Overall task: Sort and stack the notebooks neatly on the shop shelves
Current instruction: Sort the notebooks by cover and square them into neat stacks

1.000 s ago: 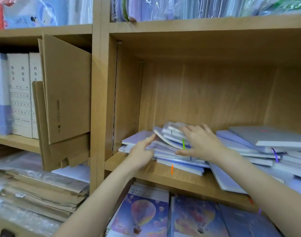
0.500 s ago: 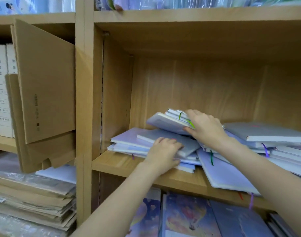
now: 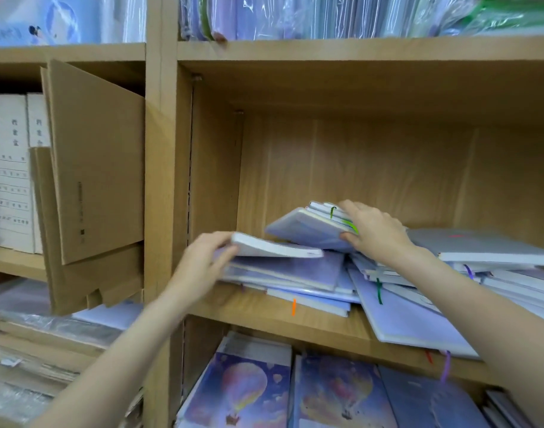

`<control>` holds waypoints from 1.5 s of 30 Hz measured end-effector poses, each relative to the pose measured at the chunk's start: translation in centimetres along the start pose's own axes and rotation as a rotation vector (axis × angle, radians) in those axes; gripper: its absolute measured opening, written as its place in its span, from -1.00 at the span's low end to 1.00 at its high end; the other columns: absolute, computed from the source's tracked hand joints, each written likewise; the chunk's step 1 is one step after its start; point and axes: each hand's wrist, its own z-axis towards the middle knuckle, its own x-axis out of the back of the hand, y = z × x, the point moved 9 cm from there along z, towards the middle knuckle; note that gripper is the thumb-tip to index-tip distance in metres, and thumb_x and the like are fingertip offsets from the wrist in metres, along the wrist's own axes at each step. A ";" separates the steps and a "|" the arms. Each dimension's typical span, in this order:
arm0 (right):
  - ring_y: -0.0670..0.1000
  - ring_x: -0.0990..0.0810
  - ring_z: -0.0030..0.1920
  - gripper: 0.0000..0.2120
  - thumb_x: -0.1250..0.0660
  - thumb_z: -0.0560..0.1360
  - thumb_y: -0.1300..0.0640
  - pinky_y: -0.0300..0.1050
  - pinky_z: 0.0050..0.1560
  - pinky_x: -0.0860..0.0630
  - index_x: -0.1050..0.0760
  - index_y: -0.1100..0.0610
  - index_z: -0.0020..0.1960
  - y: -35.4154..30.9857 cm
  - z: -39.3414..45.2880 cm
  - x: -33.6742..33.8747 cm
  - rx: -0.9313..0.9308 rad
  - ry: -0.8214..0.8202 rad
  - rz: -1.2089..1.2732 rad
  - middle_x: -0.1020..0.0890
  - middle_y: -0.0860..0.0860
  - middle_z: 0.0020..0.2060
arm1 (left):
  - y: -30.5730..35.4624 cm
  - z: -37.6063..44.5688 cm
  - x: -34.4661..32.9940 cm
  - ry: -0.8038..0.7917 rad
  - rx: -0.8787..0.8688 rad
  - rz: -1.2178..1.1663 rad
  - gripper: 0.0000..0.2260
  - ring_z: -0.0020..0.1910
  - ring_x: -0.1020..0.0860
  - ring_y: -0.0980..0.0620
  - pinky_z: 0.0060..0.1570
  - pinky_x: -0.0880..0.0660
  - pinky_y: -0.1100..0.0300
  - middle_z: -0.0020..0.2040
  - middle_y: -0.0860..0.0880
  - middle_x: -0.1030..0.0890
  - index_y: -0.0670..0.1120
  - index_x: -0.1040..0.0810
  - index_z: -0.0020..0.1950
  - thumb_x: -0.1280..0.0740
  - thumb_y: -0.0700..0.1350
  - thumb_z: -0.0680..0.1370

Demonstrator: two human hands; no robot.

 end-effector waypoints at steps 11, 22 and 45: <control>0.06 -0.41 0.28 -0.37 -0.36 0.44 -0.13 -0.10 0.13 -0.35 -0.28 0.10 0.40 -13.6 -3.6 -1.8 0.312 -0.345 0.310 -0.44 0.04 0.29 | -3.3 -4.9 1.5 0.055 0.398 -0.642 -0.86 0.07 -0.58 -0.01 0.13 -0.49 0.12 0.06 -0.04 -0.61 -0.06 -0.51 0.04 -0.26 -0.26 0.56; 0.24 -0.61 -0.06 -0.92 -0.28 0.48 0.18 0.14 -0.07 -0.55 -0.50 0.16 -0.18 -4.8 -1.1 0.1 -0.578 0.361 1.263 -0.63 0.16 -0.16 | -2.1 -4.0 -0.5 -0.162 0.475 -0.563 -0.65 0.21 -0.49 0.03 0.22 -0.46 0.03 0.27 -0.03 -0.48 0.04 -0.35 0.26 -0.35 -0.11 0.52; 0.13 -0.60 -0.01 -0.82 -0.27 0.51 0.39 -0.18 -0.21 -0.64 -0.43 0.40 0.11 -0.3 -6.7 -2.5 -0.587 -0.196 1.653 -0.44 0.27 0.17 | 2.4 -5.0 -4.4 -0.048 0.711 -1.230 -0.60 0.18 -0.54 0.00 0.11 -0.48 0.20 0.21 -0.18 -0.55 -0.25 -0.34 0.37 -0.27 -0.28 0.53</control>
